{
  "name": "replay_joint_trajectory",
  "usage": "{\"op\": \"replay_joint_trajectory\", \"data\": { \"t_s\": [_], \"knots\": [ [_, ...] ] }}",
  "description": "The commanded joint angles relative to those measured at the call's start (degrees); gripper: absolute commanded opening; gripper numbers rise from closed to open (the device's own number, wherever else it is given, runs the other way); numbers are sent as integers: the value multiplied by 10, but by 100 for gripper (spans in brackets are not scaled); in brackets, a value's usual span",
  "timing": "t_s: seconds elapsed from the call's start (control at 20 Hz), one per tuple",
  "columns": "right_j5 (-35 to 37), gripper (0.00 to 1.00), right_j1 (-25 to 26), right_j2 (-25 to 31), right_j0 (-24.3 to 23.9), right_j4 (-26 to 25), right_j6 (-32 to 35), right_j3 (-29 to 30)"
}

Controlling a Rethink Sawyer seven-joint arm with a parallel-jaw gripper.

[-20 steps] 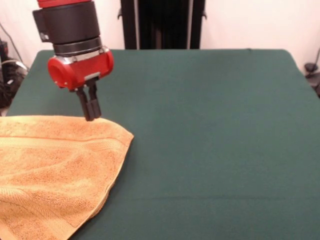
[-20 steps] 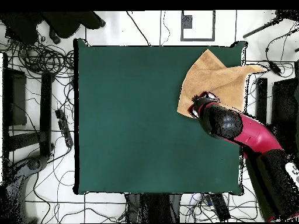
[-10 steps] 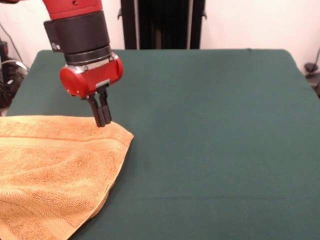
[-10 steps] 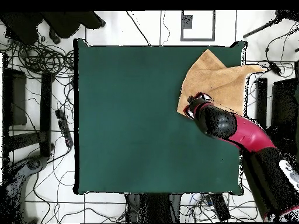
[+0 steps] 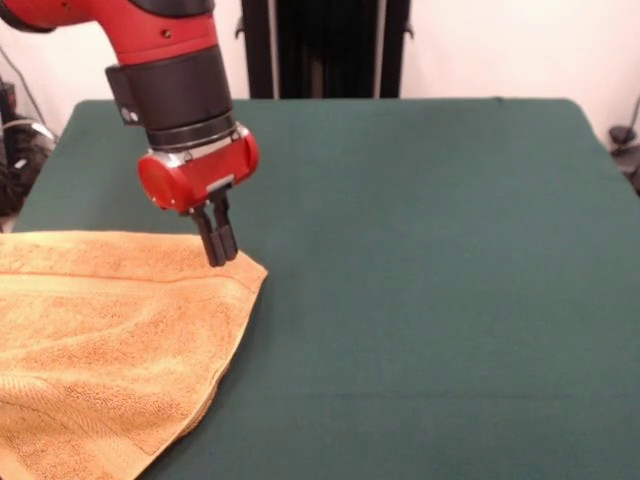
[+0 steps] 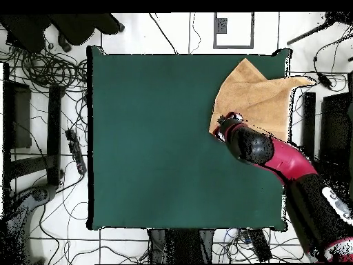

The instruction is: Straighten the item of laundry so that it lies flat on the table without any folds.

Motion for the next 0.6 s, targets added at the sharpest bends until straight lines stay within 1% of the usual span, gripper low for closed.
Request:
{"op": "replay_joint_trajectory", "data": {
  "t_s": [0.05,0.15,0.4,0.55,0.6],
  "knots": [
    [-24,0,37,27,28,-39,76,-13],
    [-20,0,40,11,39,-45,78,-25],
    [-8,0,43,-6,52,-52,85,-43],
    [13,0,47,-76,105,-63,108,-89],
    [18,0,49,-87,112,-64,111,-97]
  ]
}}
